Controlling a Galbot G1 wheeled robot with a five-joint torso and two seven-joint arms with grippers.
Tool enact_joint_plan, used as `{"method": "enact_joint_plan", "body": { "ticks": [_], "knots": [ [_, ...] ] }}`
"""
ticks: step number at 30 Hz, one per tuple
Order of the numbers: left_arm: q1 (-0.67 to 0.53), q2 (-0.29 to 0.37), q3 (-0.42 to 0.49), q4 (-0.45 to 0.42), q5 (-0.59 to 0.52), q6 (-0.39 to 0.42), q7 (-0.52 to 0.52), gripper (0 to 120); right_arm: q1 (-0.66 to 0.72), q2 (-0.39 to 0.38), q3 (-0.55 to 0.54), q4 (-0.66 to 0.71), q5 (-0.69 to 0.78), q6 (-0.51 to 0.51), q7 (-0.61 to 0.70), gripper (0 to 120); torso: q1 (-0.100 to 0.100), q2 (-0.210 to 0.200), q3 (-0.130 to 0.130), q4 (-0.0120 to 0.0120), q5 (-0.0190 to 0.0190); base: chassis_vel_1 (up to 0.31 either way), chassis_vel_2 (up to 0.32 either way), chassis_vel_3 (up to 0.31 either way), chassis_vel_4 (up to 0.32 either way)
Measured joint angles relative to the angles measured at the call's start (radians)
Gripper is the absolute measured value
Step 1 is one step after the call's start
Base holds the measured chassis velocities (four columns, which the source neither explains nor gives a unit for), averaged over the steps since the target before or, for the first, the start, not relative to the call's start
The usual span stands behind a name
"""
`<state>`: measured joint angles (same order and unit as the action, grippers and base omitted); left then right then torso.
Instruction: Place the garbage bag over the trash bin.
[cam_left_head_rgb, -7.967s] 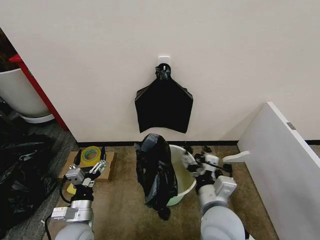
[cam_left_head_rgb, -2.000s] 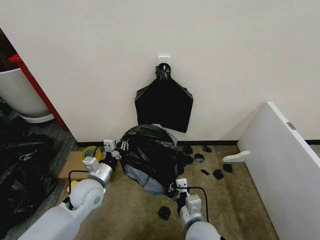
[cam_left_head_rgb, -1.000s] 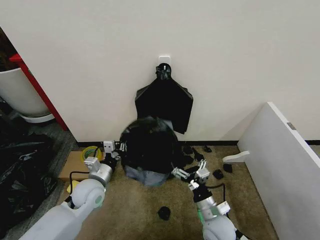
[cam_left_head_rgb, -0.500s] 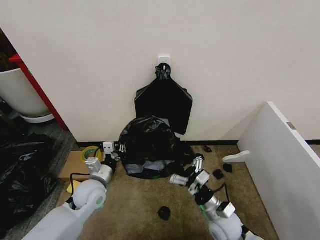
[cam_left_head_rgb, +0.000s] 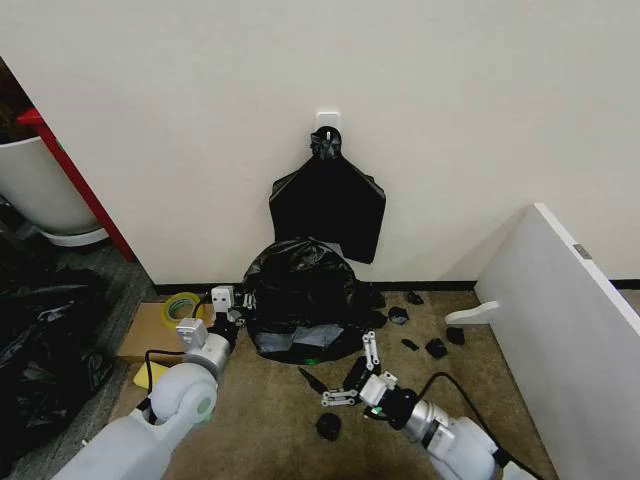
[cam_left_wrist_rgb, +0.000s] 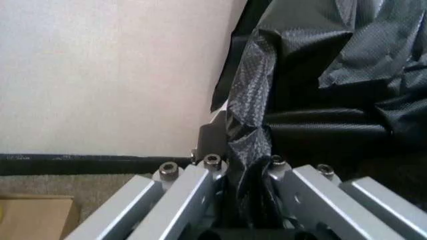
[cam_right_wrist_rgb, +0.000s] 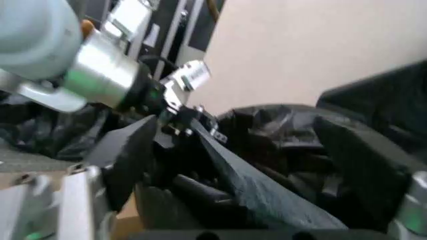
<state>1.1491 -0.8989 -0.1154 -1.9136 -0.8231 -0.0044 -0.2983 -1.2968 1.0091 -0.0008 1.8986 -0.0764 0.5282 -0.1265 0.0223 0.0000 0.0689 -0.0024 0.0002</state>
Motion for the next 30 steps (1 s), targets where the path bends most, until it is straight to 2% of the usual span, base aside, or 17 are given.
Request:
{"method": "enact_joint_plan", "body": {
  "ticks": [7, 11, 14, 17, 20, 23, 26, 30],
  "knots": [
    [0.005, 0.001, 0.000, -0.004, 0.004, 0.001, -0.004, 1, 0.009, -0.008, -0.018, -0.010, -0.027, -0.070, 0.082, 56, 0.000, 0.000, 0.000, -0.0001, 0.0000, 0.000, 0.000, 0.000, 0.000],
    [0.002, 0.001, 0.000, -0.004, 0.004, 0.003, -0.006, 1, 0.007, -0.007, -0.009, -0.021, -0.053, -0.065, 0.082, 39, 0.000, 0.000, 0.000, -0.0001, 0.0000, 0.000, 0.000, 0.000, 0.000],
    [0.001, 0.000, 0.001, -0.004, 0.004, 0.003, -0.007, 1, 0.006, -0.007, -0.006, -0.026, -0.058, -0.058, 0.081, 33, 0.000, 0.000, 0.000, -0.0001, 0.0000, 0.000, 0.000, 0.000, 0.000],
    [-0.001, -0.001, 0.001, -0.005, 0.004, 0.004, -0.009, 1, 0.006, -0.005, 0.008, -0.044, -0.064, -0.025, 0.066, 19, 0.000, 0.000, 0.000, -0.0001, -0.0001, 0.000, 0.000, 0.000, 0.000],
    [-0.004, -0.001, -0.003, -0.009, 0.001, 0.005, -0.012, 1, 0.012, -0.001, 0.014, -0.072, -0.048, 0.032, 0.018, 12, 0.000, 0.000, 0.000, -0.0002, -0.0001, 0.000, 0.000, 0.000, 0.000],
    [-0.010, -0.002, -0.017, -0.019, -0.012, 0.009, -0.022, 1, 0.021, 0.004, 0.017, -0.123, 0.038, 0.133, -0.128, 0, 0.000, 0.000, 0.000, -0.0001, 0.0001, 0.000, 0.000, 0.000, 0.000],
    [-0.013, 0.000, -0.028, -0.035, -0.041, 0.022, -0.038, 1, 0.029, 0.011, 0.022, -0.173, 0.129, 0.194, -0.272, 0, 0.000, 0.000, 0.000, -0.0001, 0.0000, 0.000, 0.000, 0.000, 0.000],
    [-0.012, 0.004, -0.033, -0.063, -0.084, 0.056, -0.065, 1, 0.043, 0.026, 0.044, -0.231, 0.181, 0.231, -0.371, 0, 0.000, 0.000, 0.000, -0.0001, 0.0001, 0.000, 0.000, 0.000, 0.000]
  ]
}}
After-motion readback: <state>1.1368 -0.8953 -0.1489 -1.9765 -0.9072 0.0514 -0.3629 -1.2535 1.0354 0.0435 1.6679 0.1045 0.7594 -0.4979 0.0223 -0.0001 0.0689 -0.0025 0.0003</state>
